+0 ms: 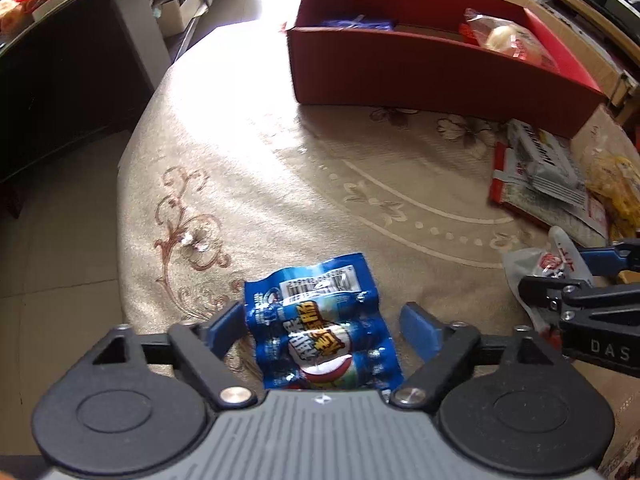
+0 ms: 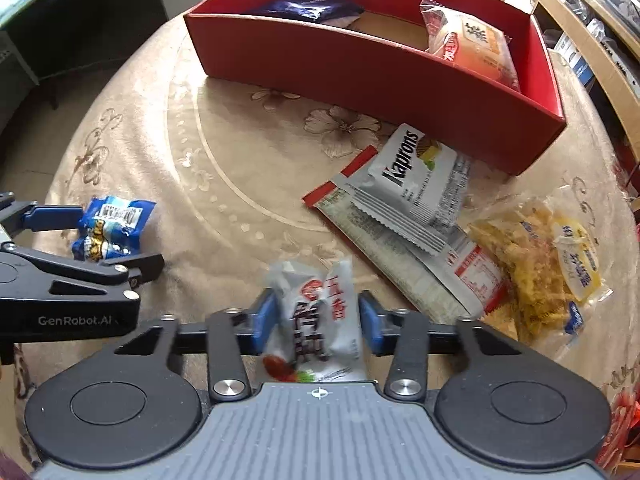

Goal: Organize snacks
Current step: 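Close left tool on blue sausage pack while right tool closes on duck-neck packet, then lift and carry both held packets over the red box with both tools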

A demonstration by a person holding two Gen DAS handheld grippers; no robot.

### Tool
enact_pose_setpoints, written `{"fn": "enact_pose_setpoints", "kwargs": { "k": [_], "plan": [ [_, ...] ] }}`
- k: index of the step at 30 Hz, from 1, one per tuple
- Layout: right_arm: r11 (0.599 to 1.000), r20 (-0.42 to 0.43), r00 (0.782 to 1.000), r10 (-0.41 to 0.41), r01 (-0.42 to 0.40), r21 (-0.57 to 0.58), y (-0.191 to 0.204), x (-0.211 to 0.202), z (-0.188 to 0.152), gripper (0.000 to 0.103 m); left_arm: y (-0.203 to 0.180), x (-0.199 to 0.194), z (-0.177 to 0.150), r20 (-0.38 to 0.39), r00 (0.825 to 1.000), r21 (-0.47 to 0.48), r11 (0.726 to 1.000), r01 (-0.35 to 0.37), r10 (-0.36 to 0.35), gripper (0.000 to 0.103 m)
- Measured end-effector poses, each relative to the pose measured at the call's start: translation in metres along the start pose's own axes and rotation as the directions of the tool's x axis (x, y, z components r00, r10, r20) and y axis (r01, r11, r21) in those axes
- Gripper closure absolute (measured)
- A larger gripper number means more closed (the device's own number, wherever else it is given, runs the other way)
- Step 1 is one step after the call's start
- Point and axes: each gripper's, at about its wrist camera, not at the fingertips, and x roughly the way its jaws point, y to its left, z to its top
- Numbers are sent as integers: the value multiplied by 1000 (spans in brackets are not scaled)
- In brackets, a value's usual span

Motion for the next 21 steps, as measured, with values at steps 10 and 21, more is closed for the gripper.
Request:
{"fn": "enact_pose_setpoints", "kwargs": {
  "k": [10, 21],
  "plan": [
    [1000, 18, 1000, 5, -6, 29, -2, -18, -8, 65, -9, -4, 1, -7, 1000, 24, 999, 24, -24, 37],
    [998, 6, 999, -50, 50, -42, 10, -10, -11, 31, -15, -5, -2, 5, 1000, 56, 998, 8, -8, 36]
  ]
}}
